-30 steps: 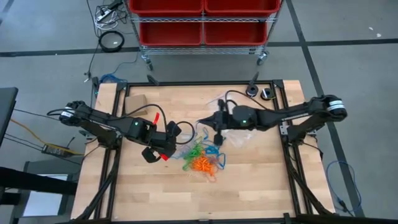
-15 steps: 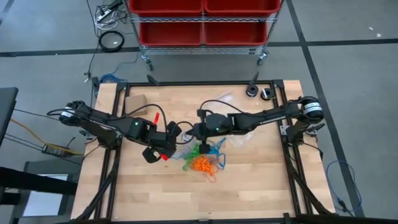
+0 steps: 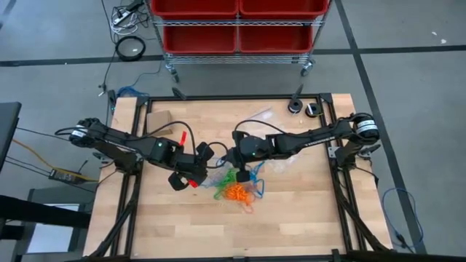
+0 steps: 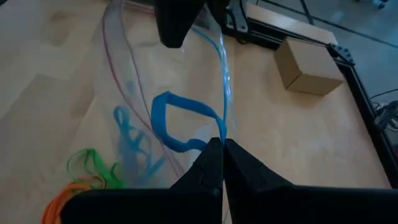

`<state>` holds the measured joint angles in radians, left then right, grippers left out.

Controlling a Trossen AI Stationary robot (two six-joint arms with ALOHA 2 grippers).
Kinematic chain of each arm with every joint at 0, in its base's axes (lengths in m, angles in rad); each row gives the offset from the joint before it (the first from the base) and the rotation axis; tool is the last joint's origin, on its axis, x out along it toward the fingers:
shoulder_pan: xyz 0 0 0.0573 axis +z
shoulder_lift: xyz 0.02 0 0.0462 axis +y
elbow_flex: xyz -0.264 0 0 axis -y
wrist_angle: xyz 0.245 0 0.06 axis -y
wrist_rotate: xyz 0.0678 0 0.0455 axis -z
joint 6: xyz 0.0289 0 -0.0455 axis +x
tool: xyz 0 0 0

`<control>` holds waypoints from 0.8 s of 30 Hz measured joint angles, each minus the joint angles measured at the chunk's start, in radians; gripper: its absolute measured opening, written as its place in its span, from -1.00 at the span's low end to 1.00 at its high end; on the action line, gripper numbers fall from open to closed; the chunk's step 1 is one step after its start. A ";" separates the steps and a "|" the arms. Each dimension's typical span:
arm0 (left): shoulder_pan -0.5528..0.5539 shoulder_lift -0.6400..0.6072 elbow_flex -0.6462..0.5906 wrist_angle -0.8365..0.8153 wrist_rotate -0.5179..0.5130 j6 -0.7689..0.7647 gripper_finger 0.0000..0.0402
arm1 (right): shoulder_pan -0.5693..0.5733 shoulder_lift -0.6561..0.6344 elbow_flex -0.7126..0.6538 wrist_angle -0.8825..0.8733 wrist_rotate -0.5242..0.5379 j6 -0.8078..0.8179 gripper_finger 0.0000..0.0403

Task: Sort rubber bands
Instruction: Put the blue rubber band into the top left transparent zip bag

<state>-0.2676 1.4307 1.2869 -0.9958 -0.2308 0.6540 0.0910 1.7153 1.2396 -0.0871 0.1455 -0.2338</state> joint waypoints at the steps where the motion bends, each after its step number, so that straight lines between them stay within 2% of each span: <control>1: 0.000 0.000 0.000 0.000 0.000 0.000 -1.00 | 0.000 0.000 0.000 -0.005 -0.007 0.000 -1.00; 6: 0.000 0.000 0.000 0.000 0.000 0.000 -1.00 | 0.007 0.000 0.000 -0.012 -0.003 -0.002 -0.97; 17: 0.000 0.000 0.000 -0.001 -0.001 -0.002 -1.00 | 0.039 -0.017 0.000 -0.040 0.101 0.004 -0.44; 21: 0.000 0.000 0.000 -0.002 0.000 -0.002 -1.00 | 0.047 -0.043 0.001 -0.058 0.143 0.004 -0.35; 24: 0.000 0.000 0.000 -0.002 -0.001 -0.003 -1.00 | 0.059 -0.087 0.000 -0.102 0.216 0.003 -0.33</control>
<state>-0.2676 1.4307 1.2869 -0.9982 -0.2313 0.6514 0.1503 1.6287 1.2400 -0.1890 0.3612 -0.2310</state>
